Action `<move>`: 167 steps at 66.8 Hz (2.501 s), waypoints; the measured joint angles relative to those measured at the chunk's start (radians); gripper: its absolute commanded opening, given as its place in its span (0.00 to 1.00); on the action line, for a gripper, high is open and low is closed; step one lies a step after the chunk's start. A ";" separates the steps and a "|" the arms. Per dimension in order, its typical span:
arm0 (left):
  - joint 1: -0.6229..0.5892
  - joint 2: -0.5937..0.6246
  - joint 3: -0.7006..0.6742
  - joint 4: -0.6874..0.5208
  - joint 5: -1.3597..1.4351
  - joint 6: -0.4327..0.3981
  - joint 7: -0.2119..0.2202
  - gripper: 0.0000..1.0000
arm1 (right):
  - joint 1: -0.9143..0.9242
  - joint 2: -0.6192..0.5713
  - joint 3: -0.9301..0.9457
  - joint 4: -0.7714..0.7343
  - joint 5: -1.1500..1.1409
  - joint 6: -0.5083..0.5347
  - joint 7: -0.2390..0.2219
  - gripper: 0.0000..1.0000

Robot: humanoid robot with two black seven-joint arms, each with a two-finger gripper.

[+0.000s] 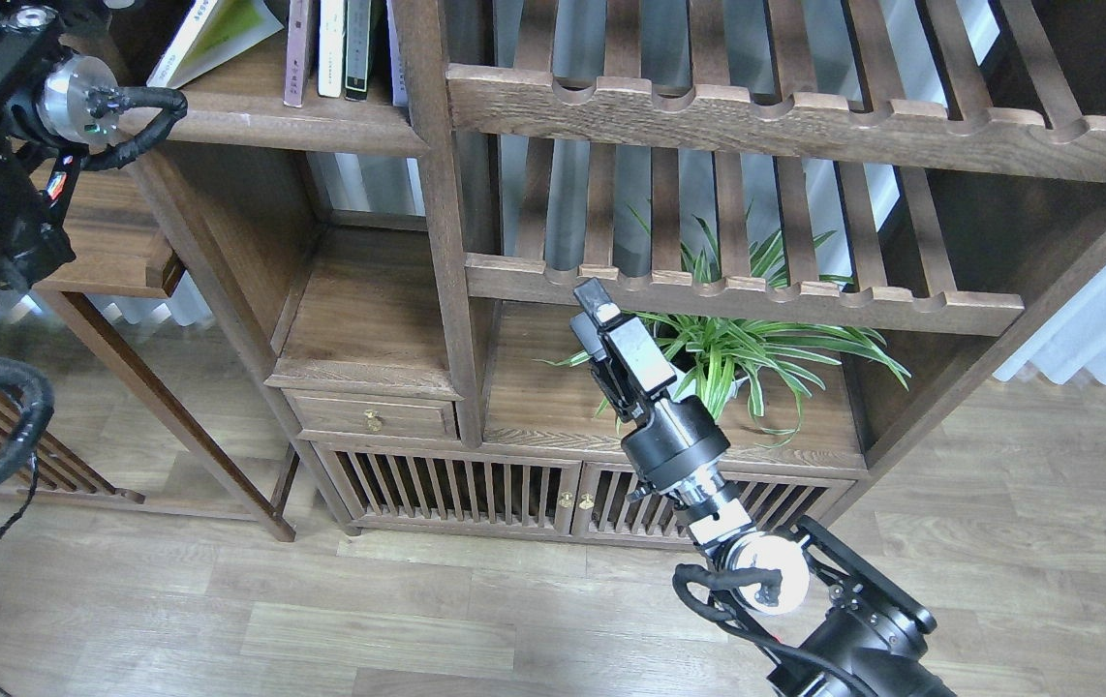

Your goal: Organize books on shelf

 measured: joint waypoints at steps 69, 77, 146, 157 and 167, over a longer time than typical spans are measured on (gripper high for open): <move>0.019 -0.028 -0.034 -0.118 -0.035 0.005 -0.105 0.39 | 0.021 -0.005 0.049 0.002 0.007 0.000 0.002 0.90; 0.034 -0.028 -0.035 -0.218 -0.142 0.003 -0.108 0.39 | 0.029 -0.006 0.061 0.007 0.009 0.000 0.003 0.90; 0.317 -0.142 -0.230 -0.740 -0.298 -0.145 -0.108 0.59 | 0.062 -0.020 0.049 0.048 0.000 0.000 -0.007 0.90; 0.374 -0.198 -0.213 -0.740 -0.298 -0.265 -0.108 0.63 | 0.065 -0.016 0.047 0.048 -0.001 0.000 -0.008 0.90; 0.424 -0.201 -0.164 -0.727 -0.297 -0.309 -0.108 0.85 | 0.065 -0.013 0.046 0.048 -0.001 0.000 -0.008 0.90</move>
